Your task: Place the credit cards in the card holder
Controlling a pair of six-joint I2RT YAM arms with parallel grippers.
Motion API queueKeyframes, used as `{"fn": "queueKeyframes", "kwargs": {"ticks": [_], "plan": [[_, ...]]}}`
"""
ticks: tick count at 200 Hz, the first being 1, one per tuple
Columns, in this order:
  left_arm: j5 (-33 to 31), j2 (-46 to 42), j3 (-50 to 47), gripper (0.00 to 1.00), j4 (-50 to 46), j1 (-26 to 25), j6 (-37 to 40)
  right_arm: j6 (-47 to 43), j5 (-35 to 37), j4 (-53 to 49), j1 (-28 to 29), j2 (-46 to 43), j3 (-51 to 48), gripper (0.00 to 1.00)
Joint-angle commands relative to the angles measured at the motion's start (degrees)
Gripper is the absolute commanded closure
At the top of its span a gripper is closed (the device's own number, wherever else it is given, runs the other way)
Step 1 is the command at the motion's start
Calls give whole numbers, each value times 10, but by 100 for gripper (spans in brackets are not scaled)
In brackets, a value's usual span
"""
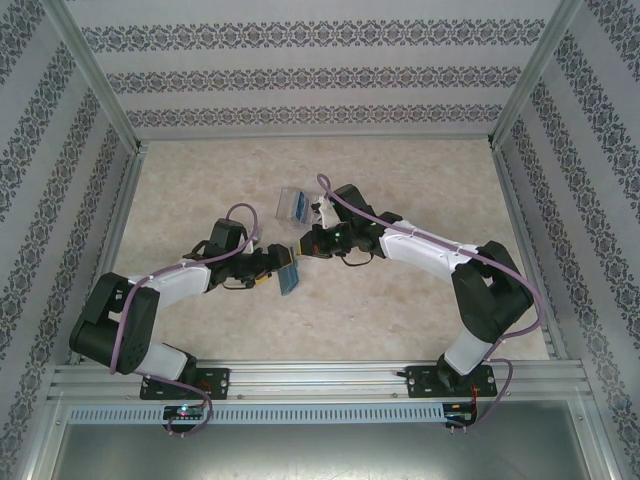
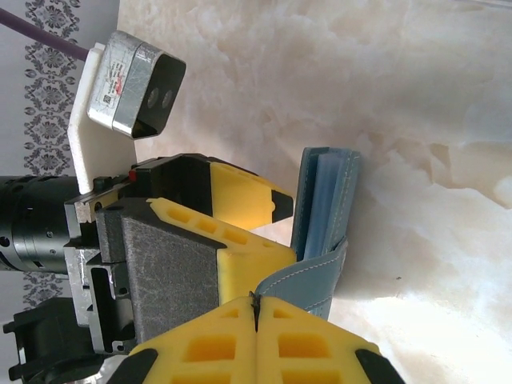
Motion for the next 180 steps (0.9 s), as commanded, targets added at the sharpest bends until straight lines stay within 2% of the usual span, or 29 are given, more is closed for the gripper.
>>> {"fn": "queueKeyframes", "kwargs": {"ticks": [1, 14, 32, 66, 90, 110, 138, 151, 158, 168, 180], "plan": [[-30, 0, 23, 16, -57, 5, 41, 4, -13, -5, 7, -19, 14, 100], [-48, -10, 20, 21, -72, 4, 50, 3, -17, -6, 6, -22, 14, 100], [-55, -15, 25, 21, -92, 4, 59, 2, -15, -9, 7, -27, 14, 100], [-44, -19, 27, 4, -89, 5, 63, 0, -18, -14, 12, -23, 19, 100], [-45, -36, 28, 2, -84, 4, 62, 2, -12, -16, 14, -26, 20, 100], [-51, -40, 23, 4, -81, 5, 66, -4, -9, -21, 15, -26, 19, 100], [-55, -27, 18, 17, -84, 5, 70, -4, -3, -26, 16, -27, 16, 100], [-56, -23, 13, 19, -80, 5, 72, -8, -1, -30, 16, -29, 16, 100], [-51, -19, 15, 15, -82, 5, 72, -9, 3, -31, 16, -30, 15, 100], [-43, -17, 19, 5, -83, 5, 73, -9, 4, -33, 16, -32, 14, 100], [-30, -17, 21, 1, -76, 5, 72, -9, 2, -33, 16, -32, 14, 100]]}}
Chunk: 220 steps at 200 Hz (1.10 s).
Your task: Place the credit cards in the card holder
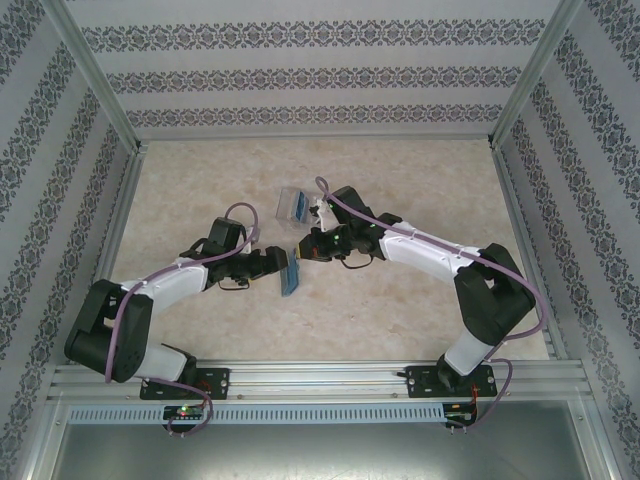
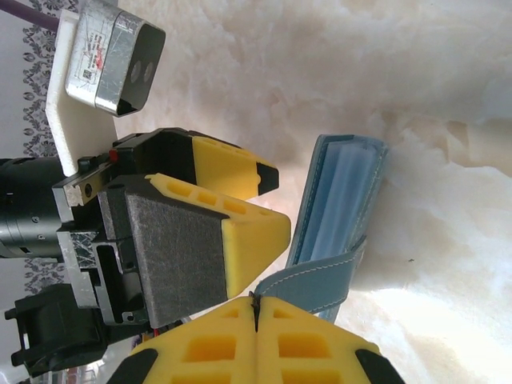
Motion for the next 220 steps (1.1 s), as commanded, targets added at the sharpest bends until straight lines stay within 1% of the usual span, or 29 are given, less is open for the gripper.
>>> {"fn": "queueKeyframes", "kwargs": {"ticks": [1, 33, 53, 69, 99, 111, 126, 140, 151, 175, 198, 220], "plan": [[15, 7, 7, 1, -2, 5, 9, -9, 3, -10, 5, -21, 14, 100], [48, 2, 18, 1, 14, 4, 5, -10, 2, -12, 7, -23, 16, 100], [43, 1, 18, 0, 15, 5, 11, -15, 3, -15, 8, -24, 17, 100], [33, 10, 22, 7, -4, 5, 22, -16, 8, -18, 7, -25, 15, 100], [28, 23, 9, 27, 5, 5, 24, -19, 9, -18, 6, -20, 12, 100], [20, 25, 13, 30, -10, 5, 30, -18, 11, -18, 6, -21, 10, 100], [6, 22, 15, 29, -23, 4, 40, -18, 11, -16, 7, -19, 10, 100], [-2, 23, 21, 23, -36, 5, 47, -20, 11, -18, 7, -19, 12, 100], [5, 26, 26, 17, -41, 5, 51, -20, 12, -19, 6, -19, 12, 100], [11, 24, 25, 10, -30, 5, 50, -19, 11, -20, 7, -16, 15, 100], [12, 33, 29, 6, -33, 5, 54, -16, 12, -19, 7, -12, 15, 100], [5, 40, 25, 7, -30, 5, 58, -17, 10, -20, 7, -9, 18, 100]]}}
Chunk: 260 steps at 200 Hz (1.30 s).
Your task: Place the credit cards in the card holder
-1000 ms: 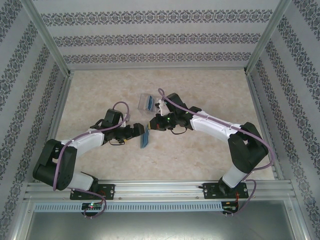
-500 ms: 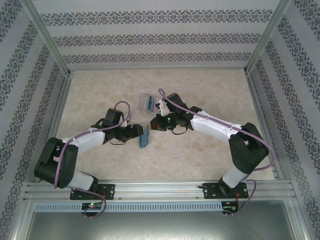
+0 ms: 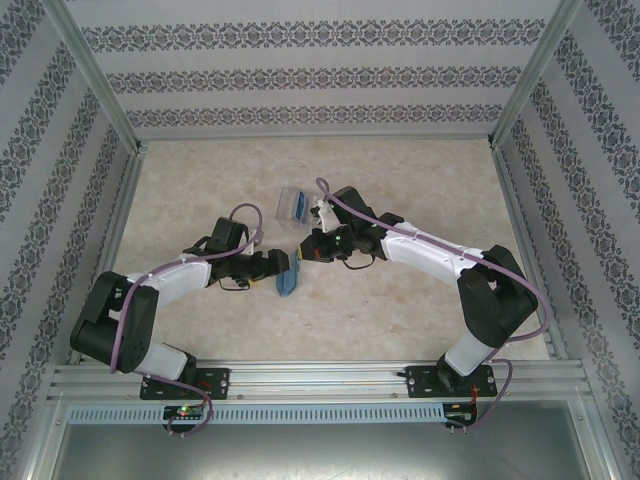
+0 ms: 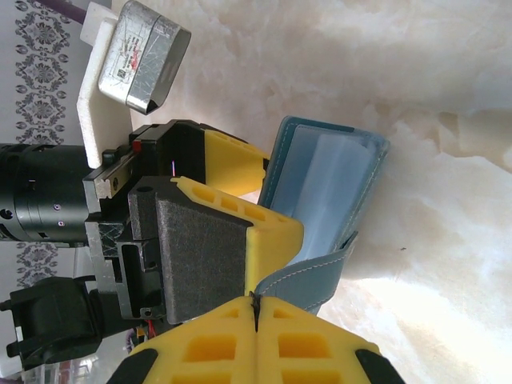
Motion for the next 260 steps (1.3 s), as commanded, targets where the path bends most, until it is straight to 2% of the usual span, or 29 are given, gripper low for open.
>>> {"fn": "queueKeyframes", "kwargs": {"ticks": [1, 30, 55, 87, 104, 127, 140, 155, 187, 212, 240, 260], "plan": [[-9, 11, 9, 7, -12, 5, 21, -4, 6, -4, 8, -1, 17, 100], [-12, 25, 4, 19, 3, 4, 14, -6, 14, -8, 7, 0, 17, 100], [-40, 20, 0, 37, -7, 4, 20, -11, 20, -17, 6, 5, 20, 100], [-39, -5, -6, 47, -12, 3, 25, -17, 29, -20, 2, 12, 14, 100], [-42, -14, -3, 57, -23, 4, 28, -26, 46, -28, 0, 20, 10, 100], [-52, -15, 0, 63, -34, 4, 32, -32, 70, -35, -5, 32, 1, 100], [-54, -7, 3, 67, -40, 4, 36, -37, 85, -49, -7, 40, 1, 86], [-47, 2, 10, 71, -46, 3, 35, -35, 96, -63, -9, 42, 5, 81], [-27, 0, 10, 77, -32, 4, 23, -16, 122, -74, -8, 7, 11, 79], [-20, -13, 14, 78, -37, 4, 16, 2, 176, -90, 3, -41, 16, 61], [-20, -21, 20, 79, -45, 4, 12, 22, 214, -92, 36, -69, 23, 60], [-14, -27, 15, 77, -39, 4, 4, 56, 185, -48, 58, -67, 12, 65]]}}
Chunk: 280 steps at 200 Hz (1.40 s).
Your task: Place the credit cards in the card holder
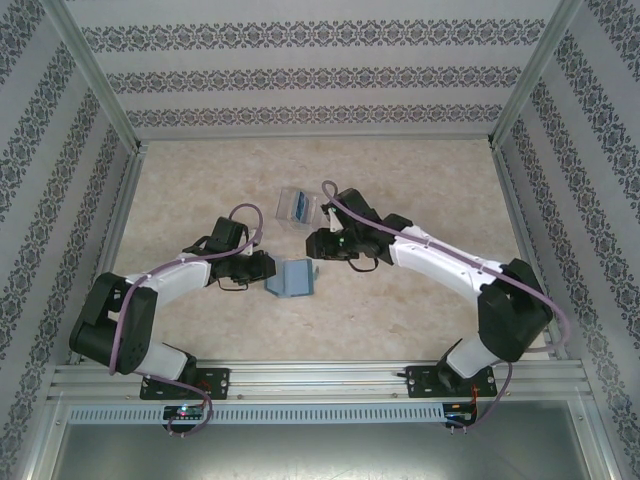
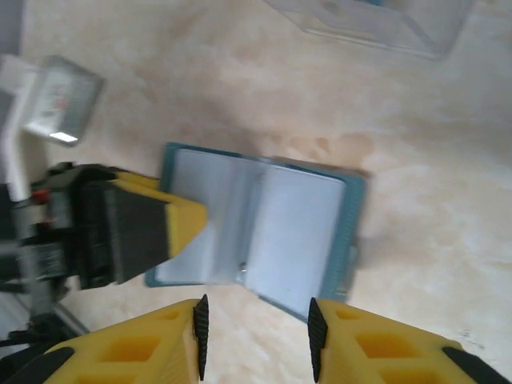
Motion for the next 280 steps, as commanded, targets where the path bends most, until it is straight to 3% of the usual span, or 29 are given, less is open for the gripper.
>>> {"fn": "queueKeyframes", "kwargs": {"ticks": [1, 42, 63, 118, 228, 280], "plan": [[13, -19, 9, 77, -12, 4, -13, 45, 4, 33, 26, -4, 3, 66], [24, -24, 7, 76, -6, 4, -18, 72, -22, 65, 72, 79, 26, 87], [32, -27, 5, 76, 1, 4, -22, 88, -23, 82, 73, 112, 30, 93], [43, -44, -17, 73, 27, 3, -35, 109, -11, 100, 73, 164, 42, 97], [41, -52, -29, 94, 45, 4, -43, 147, 1, 142, 65, 213, 10, 100], [45, -49, -30, 94, 50, 4, -47, 158, -3, 142, 67, 217, 0, 99]]}}
